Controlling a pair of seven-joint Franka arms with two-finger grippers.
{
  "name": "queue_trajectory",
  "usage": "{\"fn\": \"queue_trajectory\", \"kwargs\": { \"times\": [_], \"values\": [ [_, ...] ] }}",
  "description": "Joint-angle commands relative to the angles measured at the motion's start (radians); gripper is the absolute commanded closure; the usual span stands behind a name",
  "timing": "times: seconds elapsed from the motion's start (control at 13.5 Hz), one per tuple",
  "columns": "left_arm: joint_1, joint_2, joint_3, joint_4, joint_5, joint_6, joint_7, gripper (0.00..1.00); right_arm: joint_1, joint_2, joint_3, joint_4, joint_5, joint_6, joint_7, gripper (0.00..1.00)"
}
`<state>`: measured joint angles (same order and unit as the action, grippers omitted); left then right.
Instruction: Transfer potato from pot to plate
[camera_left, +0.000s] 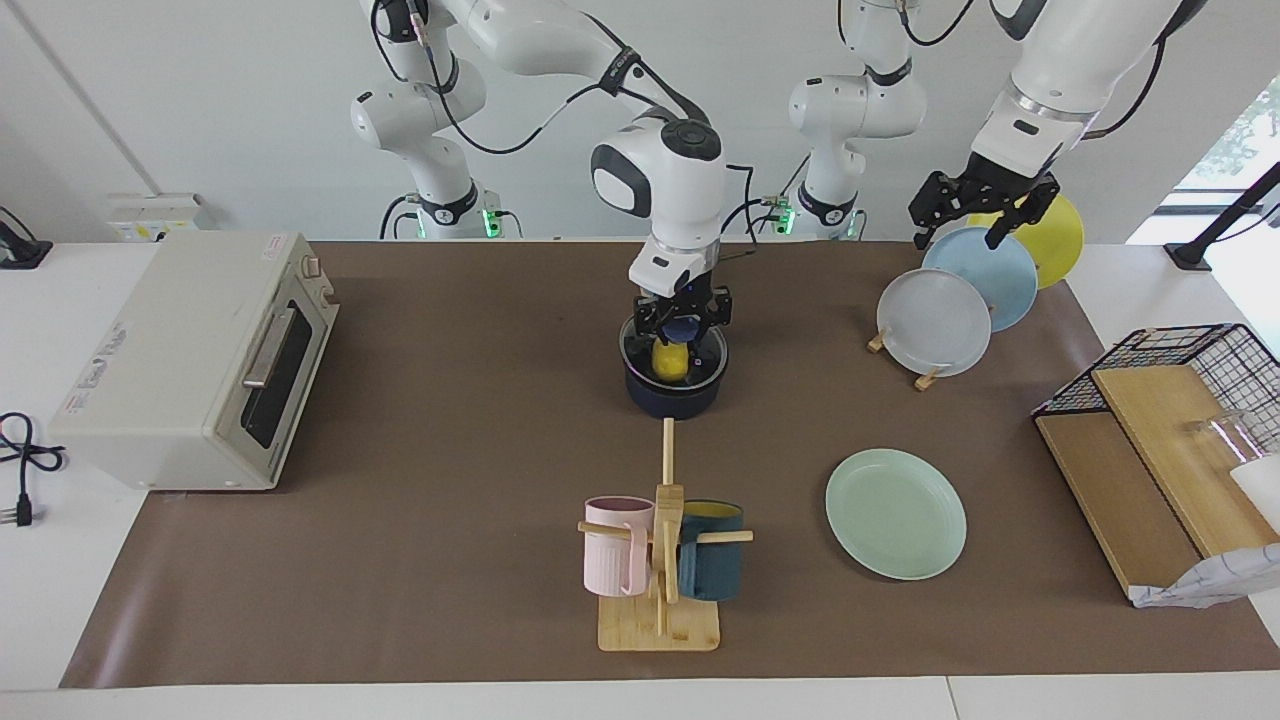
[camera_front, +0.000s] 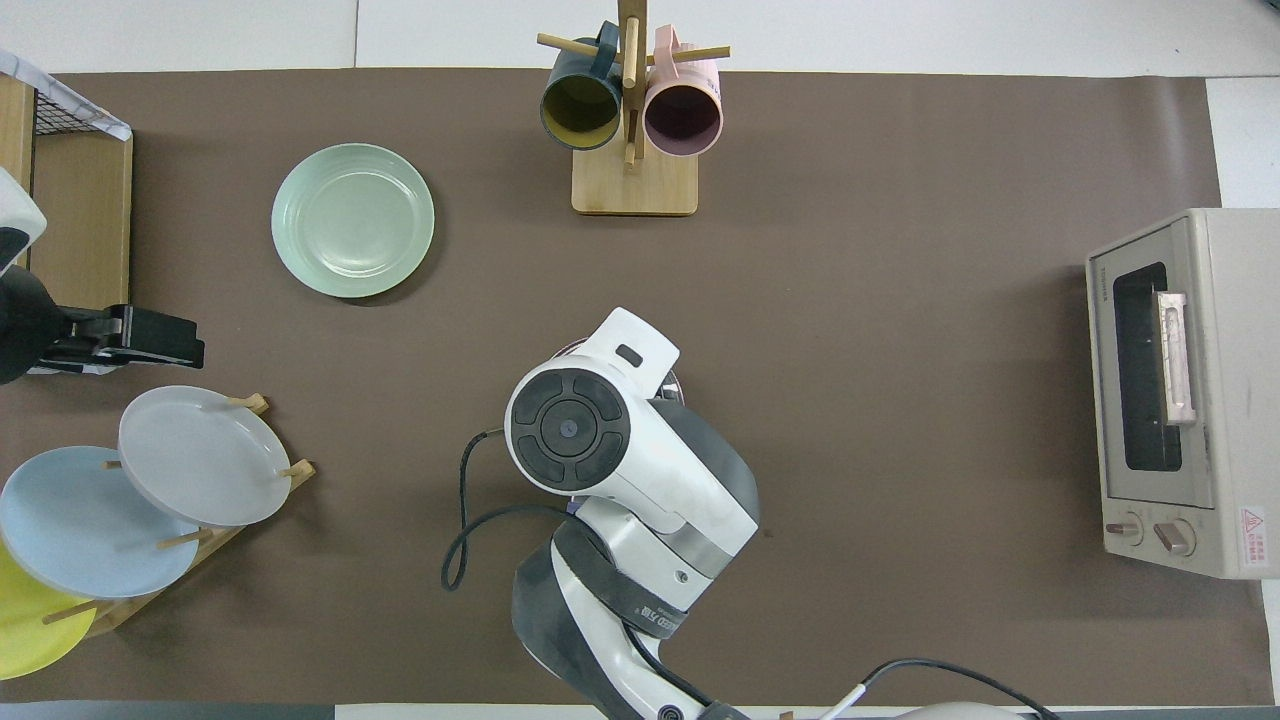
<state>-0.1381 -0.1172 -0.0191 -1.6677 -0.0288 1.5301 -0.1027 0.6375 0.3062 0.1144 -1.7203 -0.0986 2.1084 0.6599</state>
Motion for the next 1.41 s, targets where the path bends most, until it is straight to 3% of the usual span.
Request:
{"fn": "queue_trajectory", "kwargs": {
  "times": [0.0, 0.37, 0.67, 0.81, 0.96, 1.19, 1.33],
  "values": [
    [-0.008, -0.03, -0.004, -0.056, 0.003, 0.036, -0.002, 0.0, -0.08, -0.045, -0.007, 0.01, -0.006, -0.041, -0.135, 0.55],
    [-0.072, -0.059, -0.007, -0.154, 0.0, 0.117, -0.018, 0.0, -0.318, -0.052, -0.007, 0.013, 0.046, -0.048, -0.506, 0.55],
    [-0.213, -0.047, -0.007, -0.245, 0.0, 0.249, -0.188, 0.0, -0.493, -0.047, -0.01, -0.03, 0.048, -0.013, -0.758, 0.55],
    [-0.303, -0.009, -0.005, -0.268, 0.0, 0.31, -0.337, 0.0, -0.542, -0.053, -0.021, -0.094, 0.048, 0.021, -0.833, 0.55],
    [-0.34, 0.019, -0.007, -0.276, 0.0, 0.357, -0.348, 0.0, -0.556, -0.047, -0.079, -0.162, 0.048, 0.076, -0.885, 0.55],
    [-0.466, 0.137, -0.004, -0.283, 0.003, 0.473, -0.466, 0.0, -0.582, -0.033, -0.087, -0.249, 0.083, 0.172, -0.899, 0.55],
    [-0.495, 0.184, -0.005, -0.29, 0.003, 0.531, -0.489, 0.0, -0.587, -0.022, -0.088, -0.266, 0.118, 0.183, -0.902, 0.54]
  ]
}}
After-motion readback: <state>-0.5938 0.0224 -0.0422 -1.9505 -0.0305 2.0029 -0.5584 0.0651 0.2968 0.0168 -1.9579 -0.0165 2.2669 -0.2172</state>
